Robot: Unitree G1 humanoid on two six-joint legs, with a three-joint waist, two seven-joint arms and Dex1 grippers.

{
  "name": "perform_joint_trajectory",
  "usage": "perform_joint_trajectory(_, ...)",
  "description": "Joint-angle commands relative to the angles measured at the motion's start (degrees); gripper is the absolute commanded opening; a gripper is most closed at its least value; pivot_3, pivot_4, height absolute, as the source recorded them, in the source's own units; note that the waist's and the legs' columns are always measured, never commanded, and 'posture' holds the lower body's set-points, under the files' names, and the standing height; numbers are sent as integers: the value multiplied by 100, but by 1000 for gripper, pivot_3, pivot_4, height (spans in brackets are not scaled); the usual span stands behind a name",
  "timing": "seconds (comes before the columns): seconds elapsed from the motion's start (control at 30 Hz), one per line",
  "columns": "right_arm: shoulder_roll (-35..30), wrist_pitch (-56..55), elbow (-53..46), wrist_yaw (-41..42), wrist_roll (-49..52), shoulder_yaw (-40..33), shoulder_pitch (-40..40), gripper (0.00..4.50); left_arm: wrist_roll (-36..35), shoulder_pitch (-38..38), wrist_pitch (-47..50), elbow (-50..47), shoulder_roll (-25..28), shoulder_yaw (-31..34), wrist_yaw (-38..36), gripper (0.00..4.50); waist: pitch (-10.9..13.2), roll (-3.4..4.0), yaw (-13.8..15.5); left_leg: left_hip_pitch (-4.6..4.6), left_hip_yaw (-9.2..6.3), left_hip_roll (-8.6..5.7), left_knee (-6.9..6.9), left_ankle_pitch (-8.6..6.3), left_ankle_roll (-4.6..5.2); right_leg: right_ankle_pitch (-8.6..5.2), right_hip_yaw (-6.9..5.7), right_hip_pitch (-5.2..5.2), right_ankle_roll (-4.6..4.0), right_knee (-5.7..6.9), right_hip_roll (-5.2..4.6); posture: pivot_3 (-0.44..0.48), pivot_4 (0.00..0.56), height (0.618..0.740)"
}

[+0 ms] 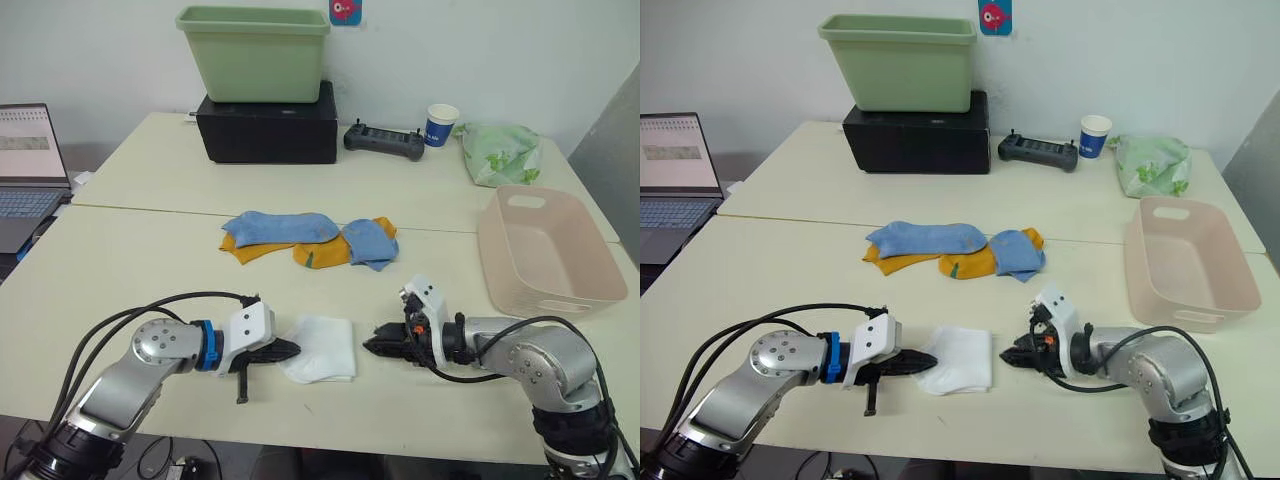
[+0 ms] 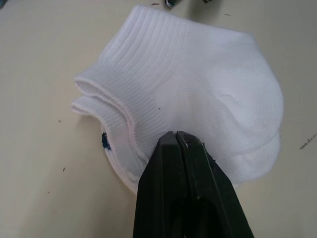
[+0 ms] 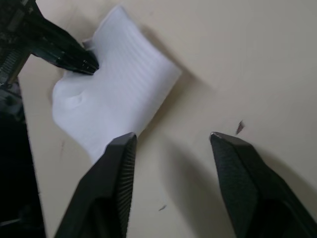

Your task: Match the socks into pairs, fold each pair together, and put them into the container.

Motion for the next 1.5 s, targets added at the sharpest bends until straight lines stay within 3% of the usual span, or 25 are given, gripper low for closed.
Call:
perform_joint_trajectory(0.03, 358, 513, -28, -228, 226, -128, -111, 3853, 186, 132, 68, 44, 72, -140, -33, 0, -4, 2, -4, 1, 0, -1, 0, 0, 0, 0, 0, 0, 0, 1, 1, 0, 150, 696)
perform_joint_trajectory(0.1, 638, 687, 46, -380, 231, -141, -159, 4466, 190, 144, 67, 34, 70, -131, -17, 0, -12, 4, -8, 1, 0, 0, 0, 0, 0, 0, 0, 0, 0, 1, 2, 0, 150, 696)
perform_joint_trajectory(0.5, 2018, 798, 1088, -1071, 164, -25, -417, 4466, 220, 105, 21, 115, 89, -52, -63, 0, -80, 24, -162, 32, 2, 4, -15, -1, 2, -1, 8, 14, 1, 3, 10, 0, 150, 696)
perform_joint_trajectory(0.77, 2387, 757, 1438, -1168, 189, -79, -570, 4466, 182, 140, 56, 72, 77, 13, -16, 0, -81, 26, -166, 34, 5, 5, -17, -1, 2, -2, 11, 13, 0, 3, 12, 0, 150, 696)
perform_joint_trajectory(0.87, 2380, 662, 1490, -1170, 178, -32, -590, 3822, 149, 189, 89, 28, 94, 76, 17, 0, -80, 27, -167, 34, 5, 5, -17, -1, 2, -2, 11, 12, 0, 3, 12, 0, 150, 696)
perform_joint_trajectory(1.23, 2230, 277, 1246, -1306, 195, -79, -260, 12, -280, 291, 422, -190, -11, 368, 98, 0, -75, 33, -163, 28, 8, 6, -19, -1, 2, -2, 17, 3, 1, 3, 11, 0, 150, 696)
perform_joint_trajectory(1.47, 1132, -237, 71, -958, 367, -106, 214, 12, -1294, -512, 1718, -848, -300, 566, 284, 0, -68, 34, -32, -12, 8, -6, -6, 0, 0, -2, 1, -7, 4, -11, -6, 0, 150, 696)
perform_joint_trajectory(1.5, 922, -278, -279, -918, 494, -510, 409, 0, -1646, -1116, 2133, -976, -583, 546, 497, 177, -68, 33, -28, -14, 8, -6, -4, 0, 0, -2, 0, -7, 4, -12, -6, 0, 150, 696)
